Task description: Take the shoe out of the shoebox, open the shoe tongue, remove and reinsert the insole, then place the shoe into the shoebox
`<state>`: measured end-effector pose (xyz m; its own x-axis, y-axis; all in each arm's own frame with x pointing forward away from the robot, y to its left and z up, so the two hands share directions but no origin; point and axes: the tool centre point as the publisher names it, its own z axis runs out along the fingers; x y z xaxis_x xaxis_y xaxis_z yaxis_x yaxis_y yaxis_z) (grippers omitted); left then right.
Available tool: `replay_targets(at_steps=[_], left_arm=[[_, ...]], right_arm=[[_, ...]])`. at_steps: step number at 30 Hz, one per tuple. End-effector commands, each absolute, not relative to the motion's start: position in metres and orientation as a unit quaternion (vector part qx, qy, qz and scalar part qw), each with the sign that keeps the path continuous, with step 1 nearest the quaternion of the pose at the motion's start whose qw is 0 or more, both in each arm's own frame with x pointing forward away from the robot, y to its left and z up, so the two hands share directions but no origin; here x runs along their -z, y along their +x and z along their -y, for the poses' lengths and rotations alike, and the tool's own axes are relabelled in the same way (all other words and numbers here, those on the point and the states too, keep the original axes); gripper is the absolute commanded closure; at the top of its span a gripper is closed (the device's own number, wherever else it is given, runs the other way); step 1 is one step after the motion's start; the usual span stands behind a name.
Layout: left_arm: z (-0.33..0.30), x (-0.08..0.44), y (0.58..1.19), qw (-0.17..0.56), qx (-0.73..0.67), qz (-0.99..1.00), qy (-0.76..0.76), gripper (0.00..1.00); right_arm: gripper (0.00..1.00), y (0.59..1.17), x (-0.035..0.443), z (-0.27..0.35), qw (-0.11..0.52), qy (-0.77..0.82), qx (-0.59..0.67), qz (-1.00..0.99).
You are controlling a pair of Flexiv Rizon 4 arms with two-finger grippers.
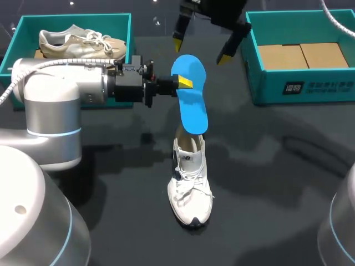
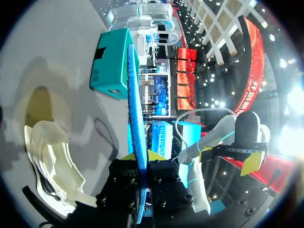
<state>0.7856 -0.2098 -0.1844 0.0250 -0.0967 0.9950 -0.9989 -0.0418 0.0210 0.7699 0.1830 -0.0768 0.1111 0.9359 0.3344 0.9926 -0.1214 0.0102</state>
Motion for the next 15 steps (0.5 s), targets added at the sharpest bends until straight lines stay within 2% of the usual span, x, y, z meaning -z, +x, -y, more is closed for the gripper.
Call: replay_targets(at_steps=[1, 15], left_arm=[[0.210, 0.185, 0.785, 0.470, -0.479, 0.508, 0.540, 1.00], [0.210, 0.185, 0.785, 0.470, -0.479, 0.508, 0.540, 1.00]], right_arm=[[0.00, 0.772, 0.085, -0.170, 0.209, -0.716, 0.230, 0.625], [0.00, 0.768, 0.107, -0.143, 0.322, -0.687, 0.332, 0.560]])
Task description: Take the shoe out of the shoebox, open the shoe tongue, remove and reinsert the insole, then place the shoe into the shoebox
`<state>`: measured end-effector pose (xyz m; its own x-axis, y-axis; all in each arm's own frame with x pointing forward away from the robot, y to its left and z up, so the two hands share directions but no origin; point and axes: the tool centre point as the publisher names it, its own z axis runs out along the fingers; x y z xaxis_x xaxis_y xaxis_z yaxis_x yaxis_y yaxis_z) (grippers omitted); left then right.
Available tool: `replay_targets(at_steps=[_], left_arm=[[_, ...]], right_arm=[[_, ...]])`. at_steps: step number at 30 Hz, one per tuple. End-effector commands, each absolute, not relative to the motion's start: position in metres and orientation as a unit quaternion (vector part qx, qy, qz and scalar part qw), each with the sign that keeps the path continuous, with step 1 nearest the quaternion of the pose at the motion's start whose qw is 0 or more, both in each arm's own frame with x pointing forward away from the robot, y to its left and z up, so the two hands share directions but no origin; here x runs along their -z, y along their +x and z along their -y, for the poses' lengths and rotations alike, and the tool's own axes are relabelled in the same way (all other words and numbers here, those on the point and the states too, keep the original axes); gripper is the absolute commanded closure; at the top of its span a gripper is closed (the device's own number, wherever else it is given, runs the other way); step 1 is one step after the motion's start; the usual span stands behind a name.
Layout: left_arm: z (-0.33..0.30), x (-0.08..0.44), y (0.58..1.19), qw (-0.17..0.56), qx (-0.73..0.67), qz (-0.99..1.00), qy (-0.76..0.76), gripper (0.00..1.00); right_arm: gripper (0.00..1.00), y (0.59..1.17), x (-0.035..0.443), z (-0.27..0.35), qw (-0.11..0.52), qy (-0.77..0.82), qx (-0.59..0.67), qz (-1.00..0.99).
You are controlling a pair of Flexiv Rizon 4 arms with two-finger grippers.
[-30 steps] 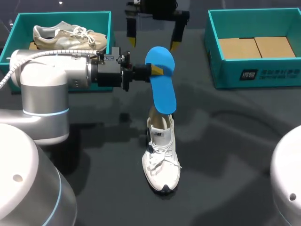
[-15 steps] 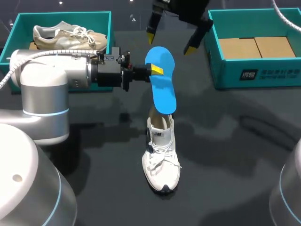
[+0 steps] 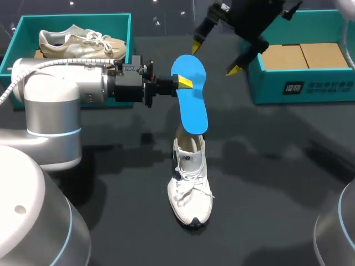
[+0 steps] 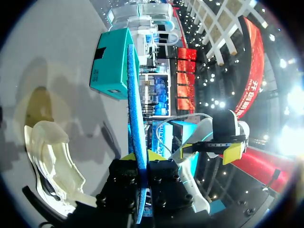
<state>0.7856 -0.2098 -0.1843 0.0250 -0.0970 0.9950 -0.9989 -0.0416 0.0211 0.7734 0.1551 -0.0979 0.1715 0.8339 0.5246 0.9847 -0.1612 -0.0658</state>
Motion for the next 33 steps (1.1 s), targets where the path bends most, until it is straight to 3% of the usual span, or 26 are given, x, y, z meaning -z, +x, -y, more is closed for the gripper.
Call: replay_targets(at_steps=[1, 13, 33], left_arm=[[0.210, 0.185, 0.785, 0.470, -0.479, 0.508, 0.540, 1.00], [0.210, 0.185, 0.785, 0.470, -0.479, 0.508, 0.540, 1.00], [0.210, 0.185, 0.785, 0.470, -0.479, 0.508, 0.540, 1.00]], right_arm=[[0.00, 0.768, 0.109, -0.141, 0.326, -0.689, 0.333, 0.555], [0.00, 0.764, 0.132, -0.129, 0.398, -0.637, 0.414, 0.514], [0.00, 0.760, 0.165, -0.123, 0.454, -0.594, 0.462, 0.478]])
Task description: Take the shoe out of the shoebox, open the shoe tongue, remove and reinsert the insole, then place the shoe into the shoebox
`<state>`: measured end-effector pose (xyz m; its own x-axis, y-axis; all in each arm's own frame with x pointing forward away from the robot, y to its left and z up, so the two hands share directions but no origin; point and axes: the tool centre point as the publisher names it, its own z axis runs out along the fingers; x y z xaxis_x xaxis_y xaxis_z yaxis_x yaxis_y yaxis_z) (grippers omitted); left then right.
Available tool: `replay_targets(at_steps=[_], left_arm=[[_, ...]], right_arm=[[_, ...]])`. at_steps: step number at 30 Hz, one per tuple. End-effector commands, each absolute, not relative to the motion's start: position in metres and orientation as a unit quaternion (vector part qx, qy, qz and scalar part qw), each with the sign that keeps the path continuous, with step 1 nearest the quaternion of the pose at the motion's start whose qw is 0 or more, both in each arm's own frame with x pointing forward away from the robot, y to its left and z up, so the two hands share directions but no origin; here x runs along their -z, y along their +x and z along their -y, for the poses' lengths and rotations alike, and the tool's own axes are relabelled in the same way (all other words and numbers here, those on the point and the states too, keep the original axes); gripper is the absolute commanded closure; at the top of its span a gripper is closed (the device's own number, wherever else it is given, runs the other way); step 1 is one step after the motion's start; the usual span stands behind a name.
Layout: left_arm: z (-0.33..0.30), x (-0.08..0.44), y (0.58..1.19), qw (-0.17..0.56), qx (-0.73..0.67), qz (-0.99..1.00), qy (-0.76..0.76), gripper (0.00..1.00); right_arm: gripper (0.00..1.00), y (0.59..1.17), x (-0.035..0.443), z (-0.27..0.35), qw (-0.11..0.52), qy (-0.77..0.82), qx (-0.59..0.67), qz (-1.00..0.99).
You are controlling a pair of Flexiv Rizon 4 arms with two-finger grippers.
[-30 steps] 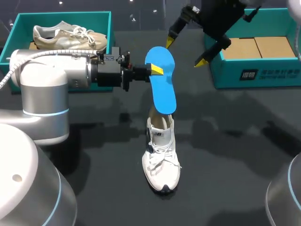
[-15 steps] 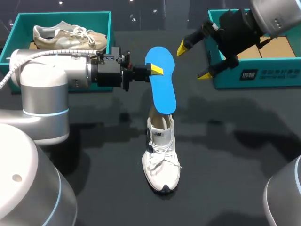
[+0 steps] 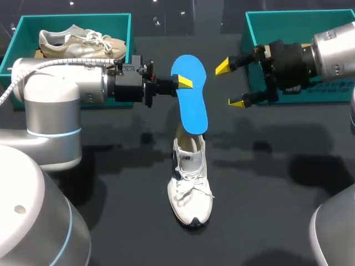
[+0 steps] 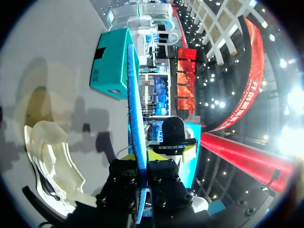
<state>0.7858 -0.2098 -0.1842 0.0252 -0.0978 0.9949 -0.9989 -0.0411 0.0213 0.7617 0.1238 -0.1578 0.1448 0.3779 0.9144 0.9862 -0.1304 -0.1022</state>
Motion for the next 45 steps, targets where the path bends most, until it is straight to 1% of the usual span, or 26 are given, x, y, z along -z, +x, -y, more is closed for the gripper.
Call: replay_targets(at_steps=[1, 25, 29, 38, 44, 45], left_arm=[[0.210, 0.185, 0.785, 0.470, -0.479, 0.508, 0.540, 1.00], [0.210, 0.185, 0.785, 0.470, -0.479, 0.508, 0.540, 1.00], [0.206, 0.176, 0.787, 0.439, -0.513, 0.529, 0.514, 1.00], [0.194, 0.147, 0.799, 0.339, -0.587, 0.612, 0.406, 1.00], [0.191, 0.133, 0.802, 0.236, -0.619, 0.680, 0.314, 1.00], [0.191, 0.131, 0.801, 0.233, -0.615, 0.690, 0.302, 1.00]], right_arm=[[0.00, 0.760, 0.166, -0.123, 0.455, -0.592, 0.464, 0.476], [0.00, 0.760, 0.175, -0.125, 0.463, -0.571, 0.483, 0.476], [0.00, 0.760, 0.175, -0.125, 0.465, -0.567, 0.485, 0.476], [0.00, 0.760, 0.175, -0.125, 0.465, -0.567, 0.485, 0.476], [0.00, 0.760, 0.175, -0.125, 0.465, -0.567, 0.485, 0.476], [0.00, 0.760, 0.175, -0.125, 0.465, -0.567, 0.485, 0.476]])
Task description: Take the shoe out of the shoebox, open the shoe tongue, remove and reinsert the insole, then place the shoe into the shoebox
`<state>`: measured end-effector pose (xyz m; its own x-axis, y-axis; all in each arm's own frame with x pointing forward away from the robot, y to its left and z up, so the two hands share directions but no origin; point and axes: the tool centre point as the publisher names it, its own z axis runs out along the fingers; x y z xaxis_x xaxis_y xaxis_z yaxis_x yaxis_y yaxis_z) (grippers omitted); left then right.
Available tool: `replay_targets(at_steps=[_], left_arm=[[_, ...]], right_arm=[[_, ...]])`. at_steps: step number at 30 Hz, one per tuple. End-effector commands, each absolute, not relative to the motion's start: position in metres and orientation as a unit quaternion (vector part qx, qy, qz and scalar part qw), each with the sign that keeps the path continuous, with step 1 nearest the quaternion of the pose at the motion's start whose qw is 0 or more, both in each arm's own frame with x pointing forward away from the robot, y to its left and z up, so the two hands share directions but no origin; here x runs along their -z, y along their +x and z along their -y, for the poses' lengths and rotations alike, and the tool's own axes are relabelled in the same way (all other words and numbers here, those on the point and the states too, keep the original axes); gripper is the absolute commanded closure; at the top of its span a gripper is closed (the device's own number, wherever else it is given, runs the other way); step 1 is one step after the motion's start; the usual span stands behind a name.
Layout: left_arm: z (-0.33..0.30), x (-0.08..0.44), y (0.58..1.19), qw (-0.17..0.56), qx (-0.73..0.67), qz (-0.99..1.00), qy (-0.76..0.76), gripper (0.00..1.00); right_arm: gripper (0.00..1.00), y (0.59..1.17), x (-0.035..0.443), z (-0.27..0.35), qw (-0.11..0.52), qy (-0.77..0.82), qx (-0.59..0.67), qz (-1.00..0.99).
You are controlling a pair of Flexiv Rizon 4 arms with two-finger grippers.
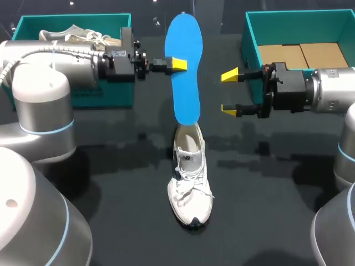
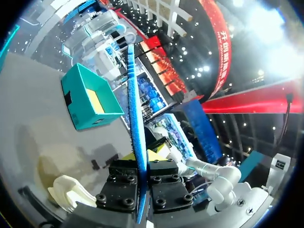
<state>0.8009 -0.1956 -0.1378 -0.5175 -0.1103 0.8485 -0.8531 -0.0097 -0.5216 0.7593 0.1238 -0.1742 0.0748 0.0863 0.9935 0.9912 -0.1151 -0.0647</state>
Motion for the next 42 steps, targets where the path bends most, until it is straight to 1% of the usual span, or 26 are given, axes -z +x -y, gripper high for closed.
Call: replay_targets(at_steps=[1, 4, 5, 17, 19, 24, 30, 40, 42], left_arm=[[0.190, 0.130, 0.801, 0.215, -0.619, 0.697, 0.292, 1.00], [0.188, 0.130, 0.800, 0.148, -0.626, 0.726, 0.241, 1.00], [0.187, 0.133, 0.801, 0.094, -0.639, 0.733, 0.213, 1.00], [0.187, 0.133, 0.801, 0.094, -0.639, 0.733, 0.213, 1.00], [0.187, 0.132, 0.799, 0.067, -0.643, 0.741, 0.184, 1.00], [0.184, 0.129, 0.798, 0.047, -0.669, 0.731, 0.128, 1.00], [0.181, 0.131, 0.800, -0.023, -0.678, 0.734, 0.033, 1.00], [0.170, 0.124, 0.797, -0.198, -0.663, 0.705, -0.154, 1.00], [0.170, 0.124, 0.797, -0.198, -0.663, 0.705, -0.154, 1.00]], right_arm=[[0.00, 0.760, 0.175, -0.125, 0.465, -0.567, 0.485, 0.476], [0.00, 0.760, 0.175, -0.125, 0.465, -0.567, 0.485, 0.476], [0.00, 0.760, 0.175, -0.125, 0.465, -0.567, 0.485, 0.476], [0.00, 0.760, 0.175, -0.125, 0.465, -0.567, 0.485, 0.476], [0.00, 0.760, 0.175, -0.125, 0.465, -0.567, 0.485, 0.476], [0.00, 0.760, 0.175, -0.125, 0.465, -0.567, 0.485, 0.476], [0.00, 0.760, 0.175, -0.125, 0.465, -0.567, 0.485, 0.476], [0.00, 0.760, 0.175, -0.125, 0.465, -0.567, 0.485, 0.476], [0.00, 0.760, 0.175, -0.125, 0.465, -0.567, 0.485, 0.476]])
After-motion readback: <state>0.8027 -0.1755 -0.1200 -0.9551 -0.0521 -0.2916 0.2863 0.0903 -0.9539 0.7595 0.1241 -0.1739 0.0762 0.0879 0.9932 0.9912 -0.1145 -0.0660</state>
